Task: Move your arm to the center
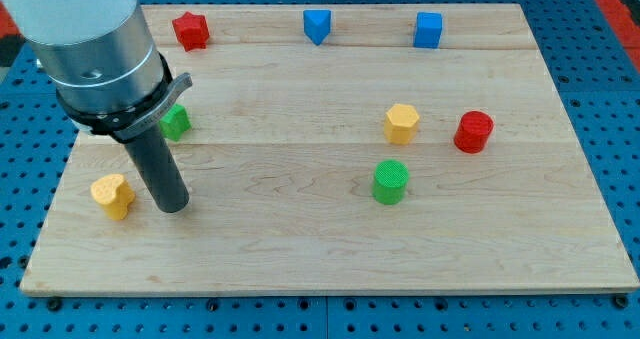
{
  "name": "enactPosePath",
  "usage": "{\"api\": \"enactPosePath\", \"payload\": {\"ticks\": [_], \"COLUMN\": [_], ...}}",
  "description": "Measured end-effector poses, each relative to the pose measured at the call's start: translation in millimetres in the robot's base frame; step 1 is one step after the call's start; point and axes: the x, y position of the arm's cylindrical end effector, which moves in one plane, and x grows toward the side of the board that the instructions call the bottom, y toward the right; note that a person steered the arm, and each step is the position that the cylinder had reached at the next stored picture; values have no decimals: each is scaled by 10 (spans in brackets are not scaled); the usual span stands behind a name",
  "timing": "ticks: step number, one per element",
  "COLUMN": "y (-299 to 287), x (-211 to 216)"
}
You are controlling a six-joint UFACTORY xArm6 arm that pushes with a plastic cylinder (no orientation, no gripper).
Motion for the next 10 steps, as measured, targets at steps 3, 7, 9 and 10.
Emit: {"api": "enactPosePath", "payload": {"ticks": [3, 7, 9, 10], "y": [37, 56, 365, 1056], "x": [0, -97, -267, -267]}}
